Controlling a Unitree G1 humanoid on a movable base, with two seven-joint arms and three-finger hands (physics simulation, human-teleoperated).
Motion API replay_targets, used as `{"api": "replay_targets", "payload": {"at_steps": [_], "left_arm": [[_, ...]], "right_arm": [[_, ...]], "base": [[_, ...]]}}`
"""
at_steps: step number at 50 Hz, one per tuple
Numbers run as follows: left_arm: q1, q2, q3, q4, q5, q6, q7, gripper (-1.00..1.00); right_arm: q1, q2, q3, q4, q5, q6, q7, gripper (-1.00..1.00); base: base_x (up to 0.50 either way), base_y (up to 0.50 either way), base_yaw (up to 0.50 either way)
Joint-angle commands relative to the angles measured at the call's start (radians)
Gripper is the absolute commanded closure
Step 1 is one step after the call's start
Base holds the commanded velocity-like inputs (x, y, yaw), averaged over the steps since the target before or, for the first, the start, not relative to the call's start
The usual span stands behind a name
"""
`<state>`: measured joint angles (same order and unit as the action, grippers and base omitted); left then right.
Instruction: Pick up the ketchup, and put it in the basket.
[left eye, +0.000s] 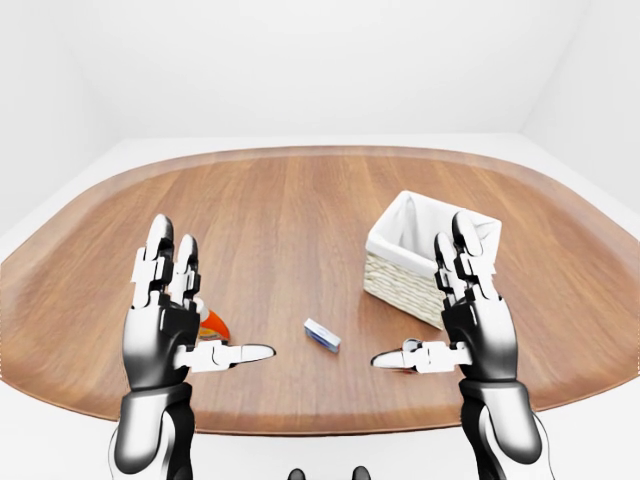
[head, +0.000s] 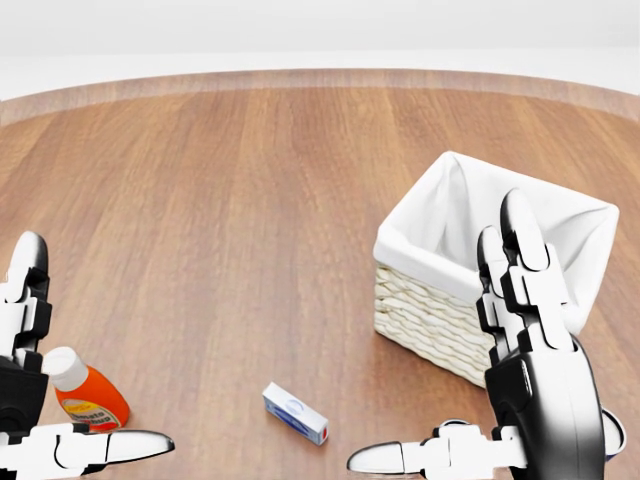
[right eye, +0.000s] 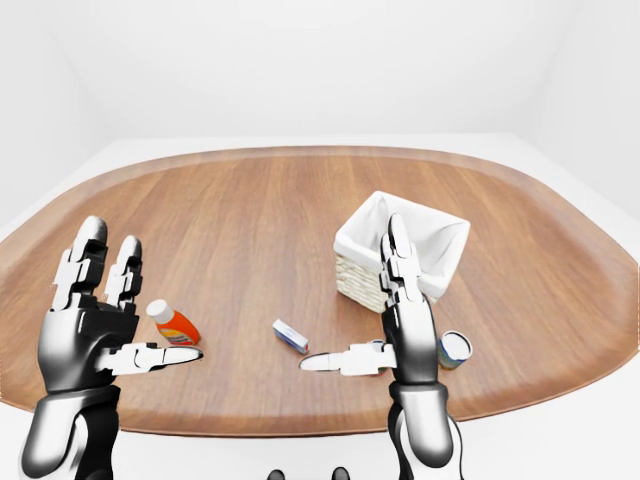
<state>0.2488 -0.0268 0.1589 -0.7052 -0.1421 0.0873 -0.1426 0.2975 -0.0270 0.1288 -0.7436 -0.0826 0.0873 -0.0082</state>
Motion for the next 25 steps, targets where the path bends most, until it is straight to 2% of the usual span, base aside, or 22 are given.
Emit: {"api": "replay_targets", "payload": {"at_steps": [1, 21, 25], "left_arm": [[-0.003, 0.0, -0.002, 0.01, 0.001, 0.0, -0.002, -1.0], [0.006, -0.002, -0.013, 0.015, 0.012, 0.0, -0.003, -1.0], [0.008, -0.002, -0.003, 0.008, -0.001, 0.0, -0.004, -1.0]], "right_arm": [[0.003, -0.001, 0.002, 0.003, -0.002, 0.0, 0.001, -1.0], [-0.008, 0.002, 0.002, 0.013, -0.008, 0.0, -0.007, -1.0], [-0.003, 0.0, 0.003, 0.01, -0.004, 0.0, -0.005, -1.0]], "base": [[0.5, 0.0, 0.0], [0.5, 0.0, 0.0], [0.0, 0.0, 0.0]]}}
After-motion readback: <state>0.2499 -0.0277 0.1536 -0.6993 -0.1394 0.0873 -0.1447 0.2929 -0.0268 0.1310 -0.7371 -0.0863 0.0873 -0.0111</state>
